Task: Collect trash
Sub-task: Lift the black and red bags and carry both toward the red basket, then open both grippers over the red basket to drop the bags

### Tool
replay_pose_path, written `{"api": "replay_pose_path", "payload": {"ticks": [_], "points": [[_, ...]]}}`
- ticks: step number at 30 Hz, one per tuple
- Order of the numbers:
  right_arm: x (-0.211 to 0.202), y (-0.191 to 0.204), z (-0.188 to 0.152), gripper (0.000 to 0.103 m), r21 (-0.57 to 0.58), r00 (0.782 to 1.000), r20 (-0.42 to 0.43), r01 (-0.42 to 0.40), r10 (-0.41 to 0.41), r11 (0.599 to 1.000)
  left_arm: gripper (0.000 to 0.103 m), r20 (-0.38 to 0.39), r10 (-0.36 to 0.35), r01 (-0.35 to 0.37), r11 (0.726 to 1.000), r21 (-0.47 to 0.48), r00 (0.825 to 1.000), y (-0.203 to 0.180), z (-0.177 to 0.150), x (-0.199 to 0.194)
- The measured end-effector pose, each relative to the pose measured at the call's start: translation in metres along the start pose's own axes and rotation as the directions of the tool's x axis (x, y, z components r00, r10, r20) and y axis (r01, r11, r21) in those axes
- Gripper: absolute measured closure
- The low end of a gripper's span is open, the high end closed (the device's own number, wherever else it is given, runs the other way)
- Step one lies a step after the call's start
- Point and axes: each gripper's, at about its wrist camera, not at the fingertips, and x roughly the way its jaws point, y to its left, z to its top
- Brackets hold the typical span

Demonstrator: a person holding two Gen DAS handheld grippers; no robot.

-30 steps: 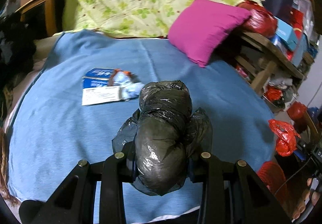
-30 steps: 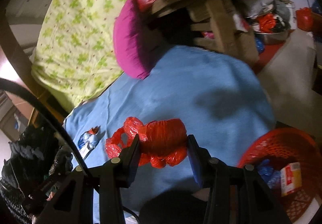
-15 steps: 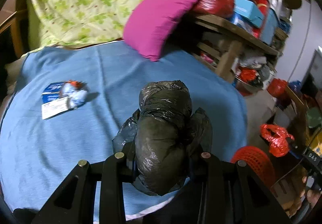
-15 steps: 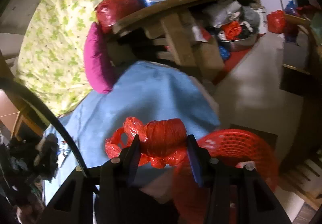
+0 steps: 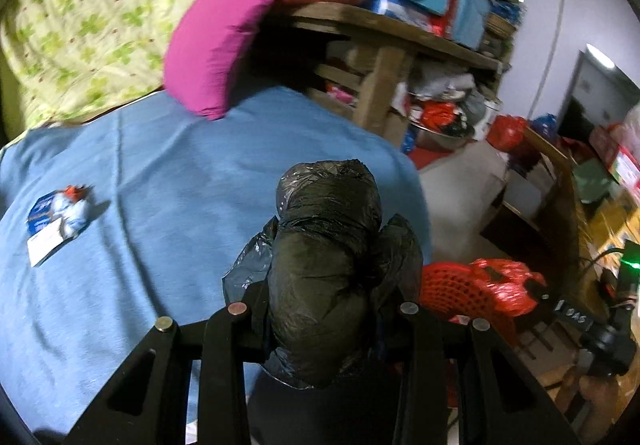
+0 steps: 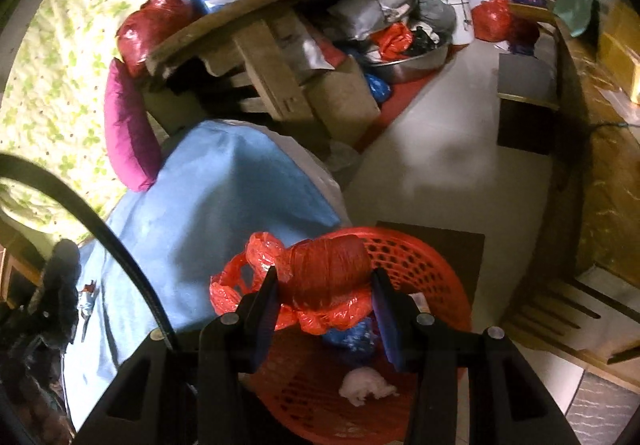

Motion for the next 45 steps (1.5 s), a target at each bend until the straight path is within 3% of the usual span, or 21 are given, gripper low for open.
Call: {"api": "replay_pose_path", "payload": {"ticks": [7, 14, 22, 32, 33, 36, 40, 45], "points": [[0.010, -0.018, -0.018, 0.055, 0.019, 0.998, -0.063, 0.032, -0.031, 0.999, 0.065, -0.022, -0.054, 0.055, 0.996, 0.069, 0.998, -0.035, -0.001, 0.009], [0.025, -0.032, -0.035, 0.042, 0.036, 0.984, -0.166, 0.073, -0.066, 0.997, 0.065, -0.052, -0.085, 0.090, 0.991, 0.101, 0.995, -0.052, -0.006, 0.018], [0.011, -0.033, -0.025, 0.038, 0.042, 0.991, -0.111, 0.082, -0.077, 0.996, 0.065, -0.093, -0.131, 0.141, 0.983, 0.114, 0.987, -0.072, -0.008, 0.032], [-0.025, -0.037, -0.008, 0.037, 0.081, 0.993, 0.044, 0.103, -0.106, 0.991, 0.065, -0.211, -0.200, 0.236, 0.958, 0.162, 0.957, -0.112, -0.019, 0.065], [-0.026, -0.038, -0.007, 0.037, 0.083, 0.993, 0.048, 0.103, -0.107, 0.991, 0.060, -0.220, -0.203, 0.241, 0.957, 0.163, 0.954, -0.114, -0.020, 0.068], [-0.025, -0.037, -0.006, 0.037, 0.086, 0.994, 0.042, 0.097, -0.101, 0.992, 0.028, -0.249, -0.222, 0.264, 0.953, 0.147, 0.943, -0.117, -0.023, 0.076], [-0.025, -0.033, -0.004, 0.037, 0.079, 0.995, 0.044, 0.087, -0.091, 0.993, 0.026, -0.233, -0.232, 0.267, 0.955, 0.131, 0.944, -0.107, -0.021, 0.072], [-0.023, -0.017, -0.001, 0.037, 0.059, 0.996, 0.050, 0.069, -0.072, 0.996, 0.026, -0.165, -0.229, 0.244, 0.966, 0.081, 0.959, -0.075, -0.011, 0.054]]}}
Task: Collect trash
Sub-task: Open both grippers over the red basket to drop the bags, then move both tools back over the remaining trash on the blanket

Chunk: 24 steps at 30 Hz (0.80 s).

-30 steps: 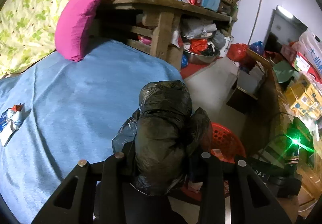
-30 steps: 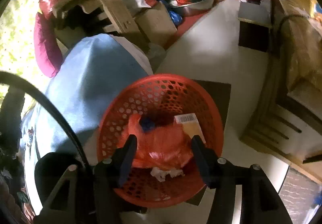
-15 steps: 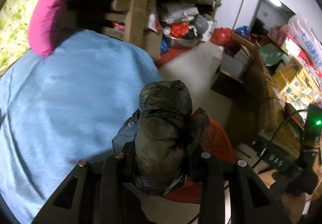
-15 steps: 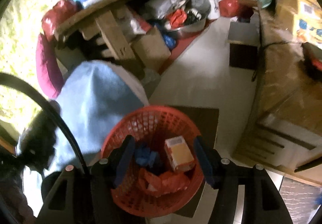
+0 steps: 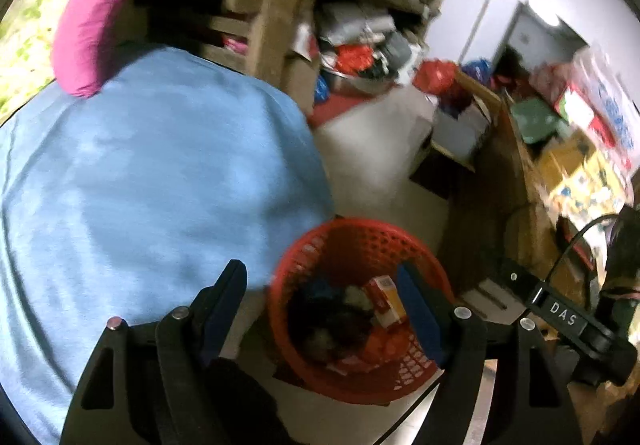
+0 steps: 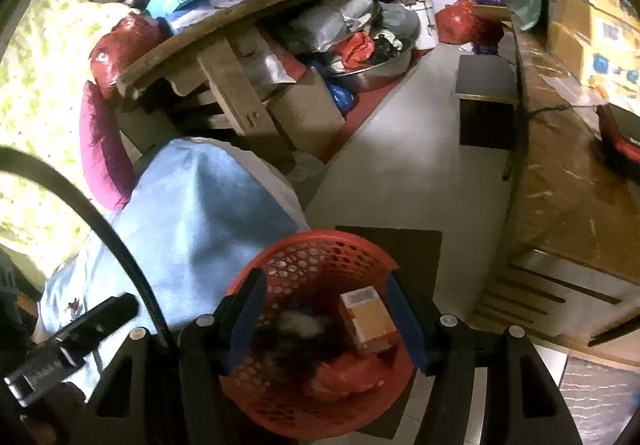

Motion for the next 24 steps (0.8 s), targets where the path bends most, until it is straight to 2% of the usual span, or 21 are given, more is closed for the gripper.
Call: {"api": "replay_pose_path", "payload": {"ticks": [6, 10, 15, 18, 20, 22, 24], "points": [[-0.003, 0.032, 0.001, 0.037, -0.026, 0.999, 0.012, -0.040, 0.040, 0.999, 0.026, 0.058, 0.047, -0.041, 0.995, -0.093, 0.997, 0.046, -0.007, -0.031], [-0.004, 0.056, 0.008, 0.037, 0.005, 0.996, 0.027, -0.085, 0.085, 0.996, 0.026, 0.086, 0.081, -0.068, 0.987, -0.145, 0.993, 0.073, -0.018, -0.049], [-0.011, 0.107, 0.046, 0.037, 0.076, 0.988, 0.069, -0.143, 0.138, 0.987, 0.026, 0.111, 0.124, -0.100, 0.974, -0.205, 0.986, 0.107, -0.036, -0.077], [-0.022, 0.157, 0.081, 0.037, 0.117, 0.980, 0.082, -0.192, 0.183, 0.974, 0.026, 0.091, 0.191, -0.164, 0.955, -0.246, 0.977, 0.129, -0.051, -0.097], [-0.034, 0.202, 0.098, 0.030, 0.092, 0.967, 0.114, -0.240, 0.229, 0.966, 0.026, 0.086, 0.205, -0.172, 0.941, -0.292, 0.975, 0.147, -0.064, -0.113], [-0.042, 0.245, 0.099, 0.025, 0.020, 0.951, 0.131, -0.286, 0.281, 0.958, 0.026, 0.096, 0.243, -0.197, 0.918, -0.345, 0.965, 0.169, -0.074, -0.128], [-0.044, 0.286, 0.082, 0.020, -0.085, 0.943, 0.130, -0.298, 0.307, 0.951, 0.026, 0.104, 0.281, -0.226, 0.902, -0.367, 0.954, 0.187, -0.079, -0.137]]}}
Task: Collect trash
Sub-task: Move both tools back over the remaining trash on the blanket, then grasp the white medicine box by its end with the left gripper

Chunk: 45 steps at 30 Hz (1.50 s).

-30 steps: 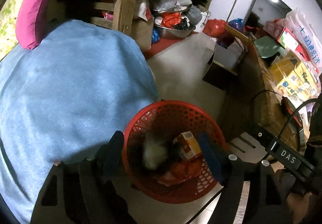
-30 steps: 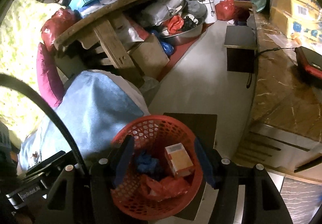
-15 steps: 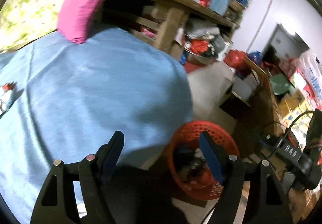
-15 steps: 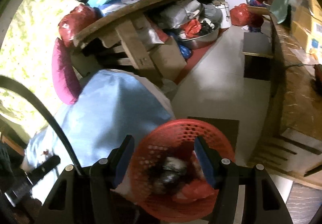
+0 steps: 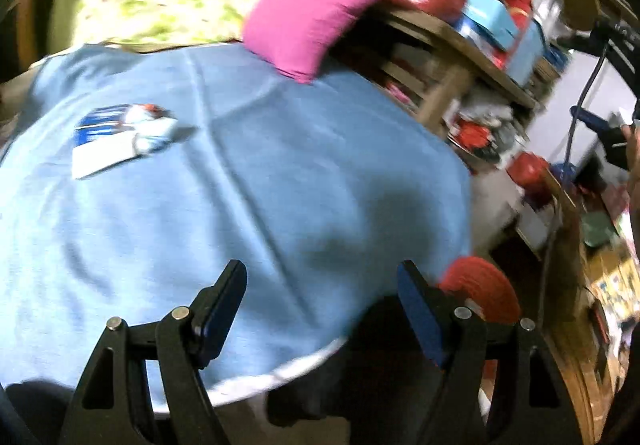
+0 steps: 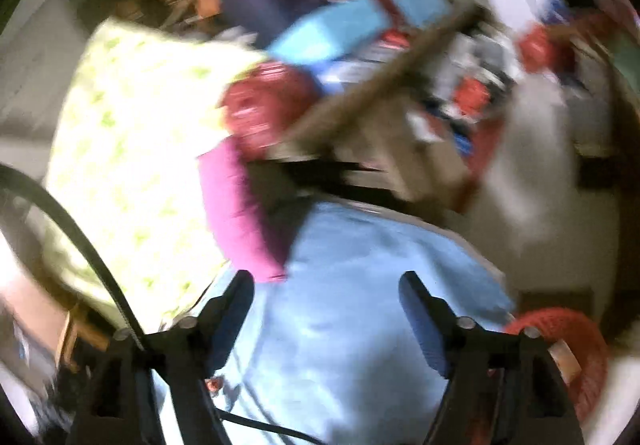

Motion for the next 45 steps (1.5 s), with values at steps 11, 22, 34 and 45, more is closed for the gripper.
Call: {"api": "replay_pose_path", "payload": {"ticks": [11, 22, 34, 45], "points": [[0.052, 0.035, -0.135, 0.020, -0.058, 0.925, -0.349, -0.183, 0.151, 0.981, 0.021, 0.072, 0.166, -0.150, 0.970, -0.192, 0.983, 0.150, 0.026, 0.002], [0.095, 0.066, -0.168, 0.020, -0.253, 0.913, -0.400, -0.197, 0.084, 0.947, 0.021, 0.002, 0.165, -0.165, 0.986, -0.014, 0.986, 0.217, 0.087, 0.057], [0.128, 0.052, -0.176, 0.020, -0.247, 0.895, -0.444, -0.169, 0.044, 0.954, 0.021, -0.199, 0.080, -0.002, 0.930, 0.367, 0.977, 0.217, 0.125, 0.109], [0.128, 0.054, -0.176, 0.020, -0.259, 0.894, -0.447, -0.165, 0.034, 0.952, 0.031, -0.272, 0.151, -0.024, 0.908, 0.418, 0.950, 0.212, 0.119, 0.139]]}}
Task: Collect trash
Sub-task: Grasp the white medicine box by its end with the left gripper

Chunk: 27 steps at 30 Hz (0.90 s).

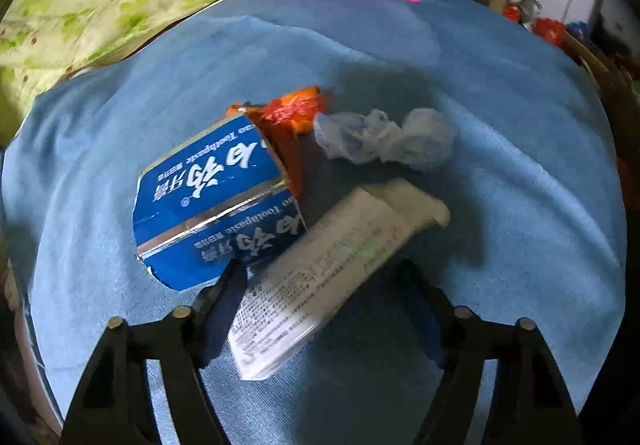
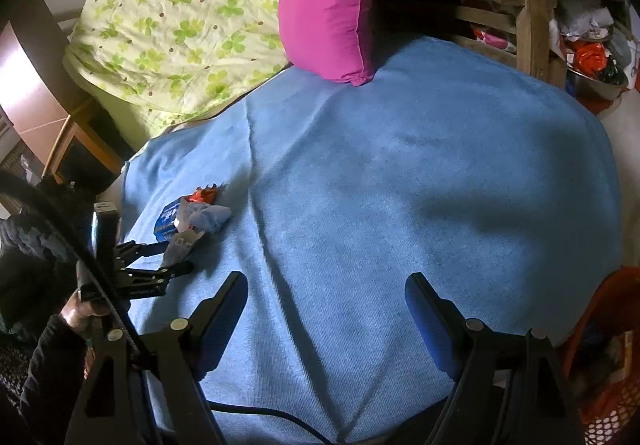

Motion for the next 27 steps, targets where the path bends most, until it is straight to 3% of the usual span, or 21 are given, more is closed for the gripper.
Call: {"api": "replay_pose_path", "payload": {"ticks": [1, 2, 9, 16, 24, 27], "points": [[-0.001, 0.000, 0.000, 0.020, -0.001, 1.000, 0.004, 0.001, -0.001, 1.000, 0.045, -0.004, -0.024, 0.024, 1.000, -0.019, 1.000, 0.001, 0.000, -0.001], [-0.003, 0.000, 0.000, 0.020, -0.001, 1.000, 0.006, 0.002, -0.002, 1.000, 0.052, -0.008, -0.040, 0.039, 0.999, -0.032, 0.999, 0.001, -0.001, -0.001], [-0.012, 0.004, -0.003, 0.020, 0.002, 1.000, 0.010, -0.019, 0.019, 1.000, 0.070, -0.002, -0.020, 0.019, 0.990, -0.140, 1.000, -0.004, -0.020, -0.017], [-0.015, 0.010, -0.013, 0.020, -0.006, 0.999, -0.011, -0.049, 0.049, 0.999, 0.075, 0.033, 0.005, 0.006, 0.947, -0.322, 0.999, -0.002, -0.057, -0.044], [-0.016, 0.017, -0.017, 0.020, -0.036, 0.999, -0.022, -0.042, 0.041, 0.998, 0.075, 0.077, 0.017, 0.027, 0.844, -0.536, 0.997, 0.014, -0.089, -0.048], [-0.015, 0.021, -0.017, 0.020, -0.050, 0.999, -0.027, -0.036, 0.034, 0.998, 0.071, 0.101, 0.008, 0.047, 0.847, -0.530, 0.995, 0.021, -0.090, -0.042]]}}
